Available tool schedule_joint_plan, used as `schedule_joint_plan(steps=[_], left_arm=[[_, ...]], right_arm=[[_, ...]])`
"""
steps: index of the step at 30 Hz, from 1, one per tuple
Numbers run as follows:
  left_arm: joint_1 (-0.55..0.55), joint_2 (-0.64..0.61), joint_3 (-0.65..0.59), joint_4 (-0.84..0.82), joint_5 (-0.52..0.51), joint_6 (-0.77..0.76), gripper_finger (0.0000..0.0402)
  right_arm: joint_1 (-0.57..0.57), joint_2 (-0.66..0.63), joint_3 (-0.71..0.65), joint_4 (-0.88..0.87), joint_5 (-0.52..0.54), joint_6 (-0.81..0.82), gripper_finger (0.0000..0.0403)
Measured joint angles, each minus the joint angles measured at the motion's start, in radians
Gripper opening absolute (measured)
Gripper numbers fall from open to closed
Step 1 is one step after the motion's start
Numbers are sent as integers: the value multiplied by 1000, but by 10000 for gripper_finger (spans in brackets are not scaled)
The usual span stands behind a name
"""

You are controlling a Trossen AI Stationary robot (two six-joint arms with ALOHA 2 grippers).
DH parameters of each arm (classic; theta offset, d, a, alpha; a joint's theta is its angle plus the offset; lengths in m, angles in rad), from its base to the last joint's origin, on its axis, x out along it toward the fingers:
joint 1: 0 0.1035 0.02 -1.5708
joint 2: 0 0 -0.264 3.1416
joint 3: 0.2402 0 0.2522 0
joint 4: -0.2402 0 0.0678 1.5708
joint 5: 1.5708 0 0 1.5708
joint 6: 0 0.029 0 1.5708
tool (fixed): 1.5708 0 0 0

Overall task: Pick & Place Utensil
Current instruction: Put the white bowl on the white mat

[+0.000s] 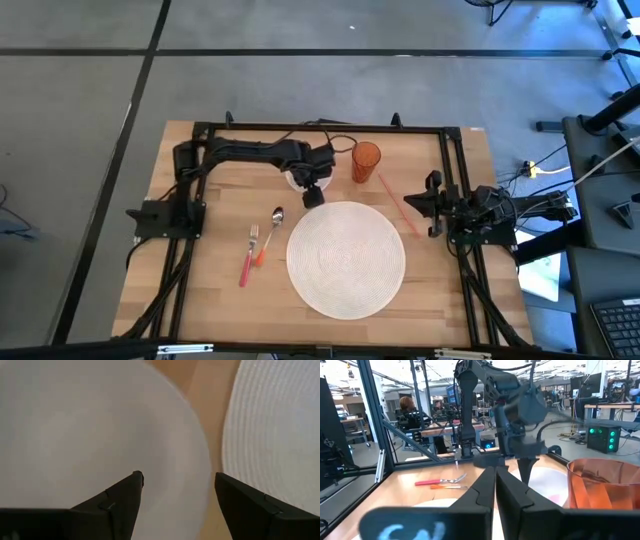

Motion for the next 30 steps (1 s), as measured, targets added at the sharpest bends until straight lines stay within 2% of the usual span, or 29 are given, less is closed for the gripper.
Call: schedule_joint_plan(steps=[5,8,11,17,24,30], left_arm=[[-12,29,-1,8,-74,12,241],[-13,33,0,15,-94,14,221],[-19,33,0,17,-96,13,169],[-34,33,0,16,-45,13,21],[-82,19,23,-8,-131,28,4],[-195,1,138,-89,-150,88,4]], right_arm=[[0,0,0,-11,0,0,16],[0,0,0,-11,0,0,16],[0,0,0,-11,0,-1,16],[0,0,0,-11,0,-1,16],[0,0,0,-12,0,-1,16],[0,0,0,-19,10,-2,16]])
